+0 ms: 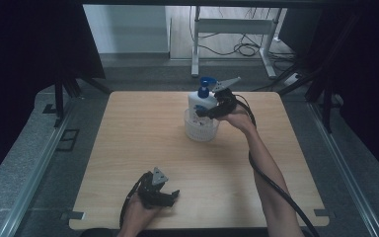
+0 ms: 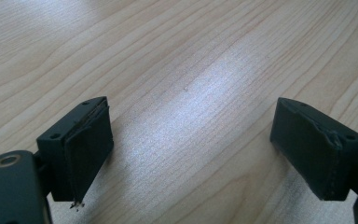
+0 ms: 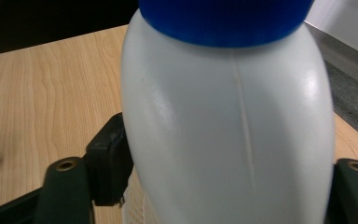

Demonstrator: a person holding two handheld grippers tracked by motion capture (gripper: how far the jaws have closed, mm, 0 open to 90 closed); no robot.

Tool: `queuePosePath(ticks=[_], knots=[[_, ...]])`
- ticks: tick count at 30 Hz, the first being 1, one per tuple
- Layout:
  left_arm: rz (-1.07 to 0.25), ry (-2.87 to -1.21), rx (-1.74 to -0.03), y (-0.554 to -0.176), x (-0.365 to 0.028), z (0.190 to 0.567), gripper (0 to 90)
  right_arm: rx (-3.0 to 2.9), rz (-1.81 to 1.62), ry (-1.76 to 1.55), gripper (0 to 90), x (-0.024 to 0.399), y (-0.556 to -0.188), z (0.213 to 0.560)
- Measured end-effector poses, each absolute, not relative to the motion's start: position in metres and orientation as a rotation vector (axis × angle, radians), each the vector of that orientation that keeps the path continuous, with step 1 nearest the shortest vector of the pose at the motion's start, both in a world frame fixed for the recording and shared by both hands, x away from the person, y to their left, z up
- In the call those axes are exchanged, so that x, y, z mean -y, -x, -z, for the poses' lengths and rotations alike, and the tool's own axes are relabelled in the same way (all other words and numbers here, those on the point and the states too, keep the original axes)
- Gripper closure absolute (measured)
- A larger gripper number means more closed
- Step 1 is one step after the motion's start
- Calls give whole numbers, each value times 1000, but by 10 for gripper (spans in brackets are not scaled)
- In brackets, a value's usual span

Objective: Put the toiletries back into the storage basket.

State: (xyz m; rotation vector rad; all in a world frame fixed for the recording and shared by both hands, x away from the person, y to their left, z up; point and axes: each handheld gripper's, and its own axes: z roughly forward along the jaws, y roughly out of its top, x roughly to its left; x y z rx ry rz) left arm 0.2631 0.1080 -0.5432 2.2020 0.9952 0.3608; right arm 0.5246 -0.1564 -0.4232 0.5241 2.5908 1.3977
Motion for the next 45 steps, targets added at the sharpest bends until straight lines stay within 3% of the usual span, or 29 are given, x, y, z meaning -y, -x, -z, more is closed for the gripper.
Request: queuePosePath(ticks=[9,15,23,45], knots=[[-361,-2202,-996,-263,-108,543,124,-2554,-1371,-531,131,157,-520,420],[-361,-2201,-997,-263,-108,543,124,-2539,-1345,-512,112,156,-516,411],[-361,-2200,-997,-263,-108,543,124,-2522,-1314,-535,0,157,-510,405],[-362,-2199,-999,-263,-107,543,124,-2471,-1271,-571,0,166,-494,392]])
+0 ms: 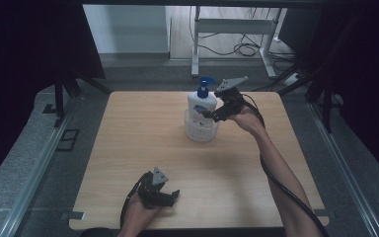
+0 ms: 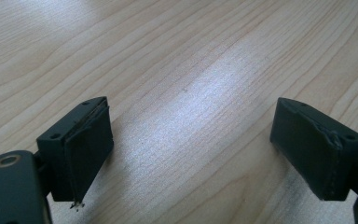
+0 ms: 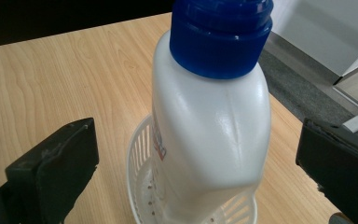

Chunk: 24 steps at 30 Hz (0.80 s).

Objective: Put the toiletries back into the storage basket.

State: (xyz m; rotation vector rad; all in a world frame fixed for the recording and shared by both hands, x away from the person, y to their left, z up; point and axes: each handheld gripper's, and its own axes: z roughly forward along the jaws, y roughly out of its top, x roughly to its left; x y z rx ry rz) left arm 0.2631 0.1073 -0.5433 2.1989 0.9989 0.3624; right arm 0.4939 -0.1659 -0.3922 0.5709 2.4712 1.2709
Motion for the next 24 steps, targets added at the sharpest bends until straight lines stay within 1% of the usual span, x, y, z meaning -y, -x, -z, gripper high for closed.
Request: queuePosePath(ticks=[24], knots=[[-363,-2200,-998,-263,-107,543,124,-2439,-1244,-610,0,177,-474,384]])
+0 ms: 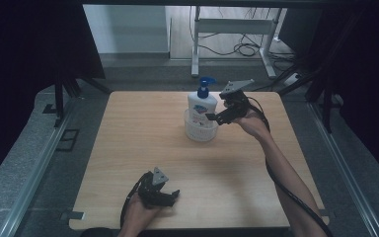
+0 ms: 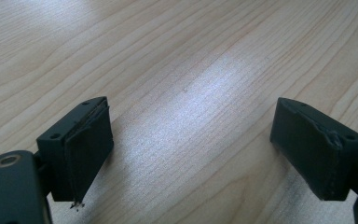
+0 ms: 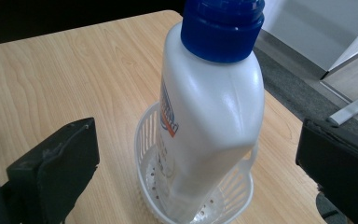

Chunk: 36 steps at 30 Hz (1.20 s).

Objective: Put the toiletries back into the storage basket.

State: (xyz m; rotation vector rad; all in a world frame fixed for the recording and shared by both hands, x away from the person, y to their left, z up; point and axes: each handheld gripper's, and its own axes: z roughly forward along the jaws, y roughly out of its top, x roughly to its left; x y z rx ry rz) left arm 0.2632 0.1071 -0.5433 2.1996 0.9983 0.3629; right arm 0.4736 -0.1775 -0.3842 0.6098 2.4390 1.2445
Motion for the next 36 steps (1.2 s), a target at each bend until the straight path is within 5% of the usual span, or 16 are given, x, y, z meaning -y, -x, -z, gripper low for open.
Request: queuePosePath(ticks=[36], knots=[[-366,-2203,-994,-264,-107,543,124,-2421,-1232,-641,0,204,-433,387]])
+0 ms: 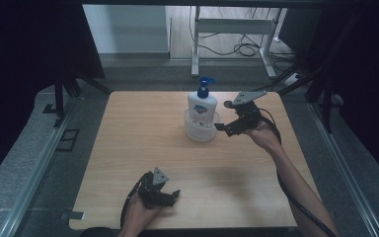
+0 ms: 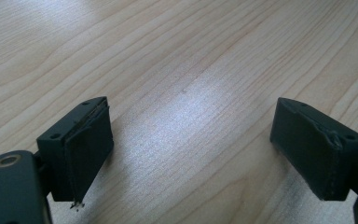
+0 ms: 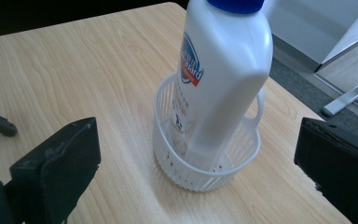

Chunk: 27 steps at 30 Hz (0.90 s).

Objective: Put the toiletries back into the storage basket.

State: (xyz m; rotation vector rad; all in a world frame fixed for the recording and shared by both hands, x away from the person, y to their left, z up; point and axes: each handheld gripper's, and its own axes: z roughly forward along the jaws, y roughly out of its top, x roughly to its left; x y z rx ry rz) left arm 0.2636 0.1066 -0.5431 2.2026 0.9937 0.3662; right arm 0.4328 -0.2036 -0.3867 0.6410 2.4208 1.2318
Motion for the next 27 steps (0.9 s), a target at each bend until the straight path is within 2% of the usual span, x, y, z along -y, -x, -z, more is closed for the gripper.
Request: queuePosePath(ticks=[27], knots=[[-367,-2202,-993,-264,-106,543,124,-2423,-1233,-620,0,213,-389,390]])
